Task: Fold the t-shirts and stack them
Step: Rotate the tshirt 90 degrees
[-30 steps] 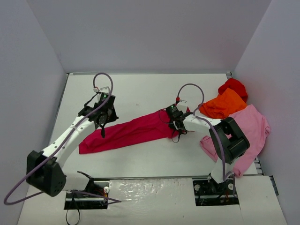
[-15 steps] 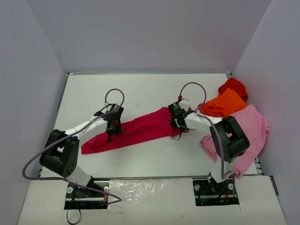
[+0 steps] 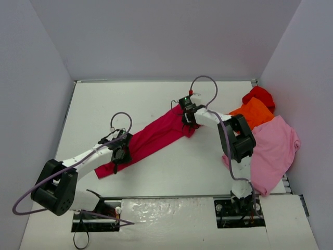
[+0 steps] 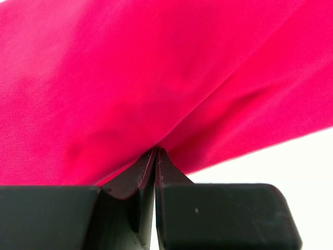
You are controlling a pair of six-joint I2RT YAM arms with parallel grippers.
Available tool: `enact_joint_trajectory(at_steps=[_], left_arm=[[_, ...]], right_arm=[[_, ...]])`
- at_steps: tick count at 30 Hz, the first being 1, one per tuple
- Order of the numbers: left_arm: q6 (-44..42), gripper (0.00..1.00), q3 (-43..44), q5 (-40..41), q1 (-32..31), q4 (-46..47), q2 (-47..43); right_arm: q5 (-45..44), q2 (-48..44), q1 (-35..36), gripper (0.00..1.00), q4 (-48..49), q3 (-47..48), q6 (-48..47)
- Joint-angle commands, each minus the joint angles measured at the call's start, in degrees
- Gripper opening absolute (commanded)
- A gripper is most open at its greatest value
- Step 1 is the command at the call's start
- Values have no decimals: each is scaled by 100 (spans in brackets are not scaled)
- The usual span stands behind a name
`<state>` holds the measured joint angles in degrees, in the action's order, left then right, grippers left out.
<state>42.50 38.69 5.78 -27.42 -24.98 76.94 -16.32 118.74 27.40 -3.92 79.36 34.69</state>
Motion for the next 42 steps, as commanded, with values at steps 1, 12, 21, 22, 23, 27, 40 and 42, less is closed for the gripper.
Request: enact_joint_trajectory(at_steps=[1,12,21,22,23,27,40,42], left_arm=[[241,0,-100,96,-35,-173,-568],[293,0,-420,-62,-44,-86,-808],[290,0,-771,320,-44,-81,-1937],[297,0,-810,412,-44,-77,-2149],[299,0,-835,489,-44,-71,-2347],[236,0,-911,827,-53,-16,-3160],[494,0,174,1259,-70,-1488,-5620],[560,0,417,1453,-62,-1824,-5910]], right_arm=[[482,854,-42,0,-164,724,-195],[2565,2316,99,2,1341,2405,-1065],[1636,871,503,1,2680,1867,-1908],[1389,573,560,3,2836,1675,-2051],[1231,324,623,9,2991,1493,-2125],[1039,-668,797,38,3610,894,-2082],[2162,-1315,1823,2,3656,-969,-665],[2298,-1163,2089,0,3733,-1026,-467]])
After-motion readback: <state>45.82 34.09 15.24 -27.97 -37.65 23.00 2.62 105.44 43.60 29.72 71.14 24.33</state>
